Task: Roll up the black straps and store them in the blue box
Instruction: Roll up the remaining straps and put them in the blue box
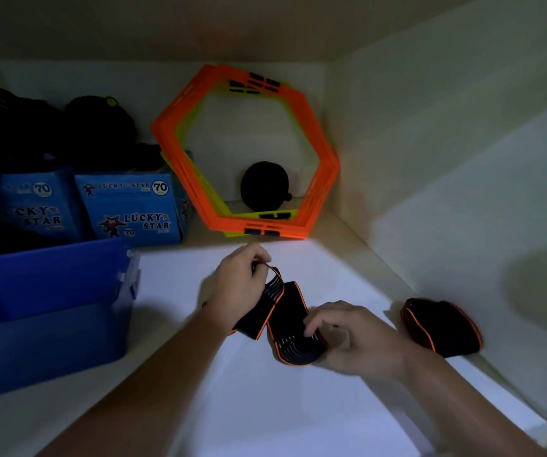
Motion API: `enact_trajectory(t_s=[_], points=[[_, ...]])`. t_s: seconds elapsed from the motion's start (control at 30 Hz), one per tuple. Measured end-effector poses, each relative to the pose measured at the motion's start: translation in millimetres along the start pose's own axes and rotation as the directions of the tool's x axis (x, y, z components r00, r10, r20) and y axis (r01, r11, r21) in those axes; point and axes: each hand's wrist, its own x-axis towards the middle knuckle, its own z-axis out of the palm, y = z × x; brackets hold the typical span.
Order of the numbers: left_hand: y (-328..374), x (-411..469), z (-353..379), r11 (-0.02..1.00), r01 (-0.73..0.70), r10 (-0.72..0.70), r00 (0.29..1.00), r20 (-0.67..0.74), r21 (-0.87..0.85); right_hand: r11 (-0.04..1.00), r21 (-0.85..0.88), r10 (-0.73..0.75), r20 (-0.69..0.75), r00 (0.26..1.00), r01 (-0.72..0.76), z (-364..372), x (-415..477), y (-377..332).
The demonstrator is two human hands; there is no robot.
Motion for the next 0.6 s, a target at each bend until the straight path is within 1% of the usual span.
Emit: enact_trajectory(t_s=[0.03, 0.07, 0.13, 0.2, 0.27, 0.33, 0.4, 0.5, 0.6], points=[[-0.6, -4.4, 3.1, 0.999, 0.025, -0.025, 1.000, 0.018, -0.021, 0.997, -0.069, -0.041, -0.002, 0.999, 0.041, 3.5, -2.7, 2.6], [-1.6, -8.6, 6.5, 0.998, 0.051, -0.050, 0.998, 0.023, -0.021, 0.994, -0.099, -0.040, 0.001, 0.999, 0.040, 6.8, -4.8, 5.0], [-3.3, -16.9, 12.5, 0.997, 0.081, -0.080, 0.996, 0.032, -0.017, 0.994, -0.108, 0.000, 0.007, 1.000, 0.001, 11.9, -8.6, 6.4], [-5.3, -20.5, 17.8, 0.991, 0.127, -0.125, 0.991, 0.058, -0.045, 0.989, -0.147, -0.021, -0.019, 1.000, 0.018, 15.4, -9.4, 6.6], [-0.7, -19.0, 17.4, 0.963, 0.213, -0.202, 0.976, 0.078, -0.167, 0.988, -0.150, -0.051, -0.060, 0.997, 0.041, 13.0, -7.5, 0.7], [8.2, -12.7, 10.4, 0.894, 0.290, -0.273, 0.957, 0.097, -0.342, 0.993, -0.105, -0.067, -0.084, 0.994, 0.059, 3.1, -0.6, -9.7], [21.2, -0.7, -3.4, 0.847, 0.298, -0.300, 0.952, 0.066, -0.441, 0.996, -0.035, -0.082, -0.096, 0.992, 0.079, -14.5, 11.6, -25.9], [53.6, 25.1, -31.3, 0.814, 0.232, -0.277, 0.961, -0.005, -0.532, 0.988, 0.121, -0.087, -0.097, 0.992, 0.098, -45.9, 36.7, -60.7], [92.9, 46.0, -59.1, 0.786, 0.148, -0.218, 0.975, -0.045, -0.600, 0.952, 0.307, 0.014, -0.076, 0.997, 0.010, -69.8, 64.5, -91.8]])
